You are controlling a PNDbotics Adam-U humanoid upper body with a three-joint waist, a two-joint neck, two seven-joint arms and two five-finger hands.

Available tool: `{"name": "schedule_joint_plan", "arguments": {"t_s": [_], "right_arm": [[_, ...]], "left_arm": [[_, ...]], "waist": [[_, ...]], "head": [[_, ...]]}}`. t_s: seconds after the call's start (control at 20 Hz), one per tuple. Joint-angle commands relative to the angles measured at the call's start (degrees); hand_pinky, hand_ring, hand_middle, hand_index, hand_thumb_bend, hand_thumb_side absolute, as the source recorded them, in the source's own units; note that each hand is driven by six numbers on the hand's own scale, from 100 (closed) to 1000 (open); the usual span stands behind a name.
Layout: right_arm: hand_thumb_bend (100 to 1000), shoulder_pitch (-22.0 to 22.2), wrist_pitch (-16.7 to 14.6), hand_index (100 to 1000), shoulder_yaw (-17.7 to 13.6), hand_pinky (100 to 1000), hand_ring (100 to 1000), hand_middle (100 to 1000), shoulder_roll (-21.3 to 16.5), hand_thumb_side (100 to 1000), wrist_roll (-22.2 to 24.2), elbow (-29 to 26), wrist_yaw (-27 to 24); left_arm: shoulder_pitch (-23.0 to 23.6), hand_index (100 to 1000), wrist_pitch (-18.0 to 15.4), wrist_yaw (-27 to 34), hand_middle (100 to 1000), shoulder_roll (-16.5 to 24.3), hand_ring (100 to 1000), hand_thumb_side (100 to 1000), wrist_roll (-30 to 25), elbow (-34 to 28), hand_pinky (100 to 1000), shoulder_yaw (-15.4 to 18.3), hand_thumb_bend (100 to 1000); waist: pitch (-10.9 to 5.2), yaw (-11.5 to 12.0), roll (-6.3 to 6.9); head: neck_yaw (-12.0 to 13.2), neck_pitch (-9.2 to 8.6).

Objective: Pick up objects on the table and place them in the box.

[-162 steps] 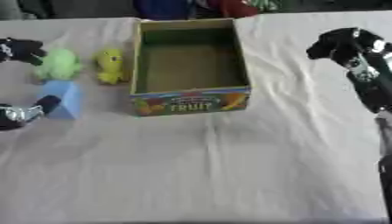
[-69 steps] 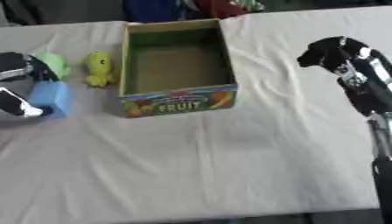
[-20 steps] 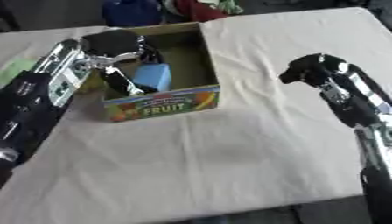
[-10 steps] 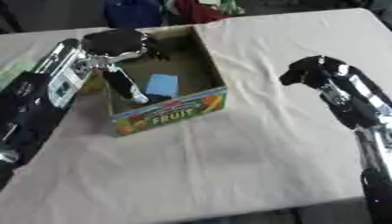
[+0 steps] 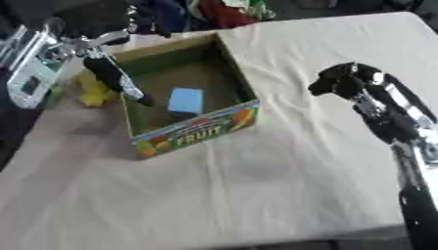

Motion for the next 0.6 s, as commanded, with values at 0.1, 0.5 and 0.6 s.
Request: {"name": "schedule_joint_plan", "arguments": {"t_s": [0.1, 0.5, 0.6], "right_arm": [[100, -0.4, 0.0, 745, -0.8, 732, 712, 620, -1.8, 653, -0.5, -0.4, 0.3], [100, -0.2, 0.0, 745, -1.1, 732, 713, 620, -2.1, 654, -0.7, -0.4, 0.6], [100, -0.3, -0.1, 745, -1.2, 732, 713, 620, -2.1, 651, -0.8, -0.4, 0.6]], "left_arm": [[0.7, 843, 2.1, 2.0, 688, 6.6, 703, 478, -0.1, -2.4, 767, 2.4, 785], [6.5, 838, 4.9, 3.1, 676, 14.5, 696, 388, -0.6, 0.0, 759, 6.2, 675], [7.9, 836, 5.5, 3.0, 673, 15.8, 694, 330, -1.1, 2.1, 758, 7.4, 669]], "waist": [[-0.82, 0.5, -0.01], [-0.64, 1.2, 0.21], [-0.60, 1.3, 0.21]], "head": [[-0.6, -0.65], [-1.3, -0.94], [-1.3, -1.07]]}}
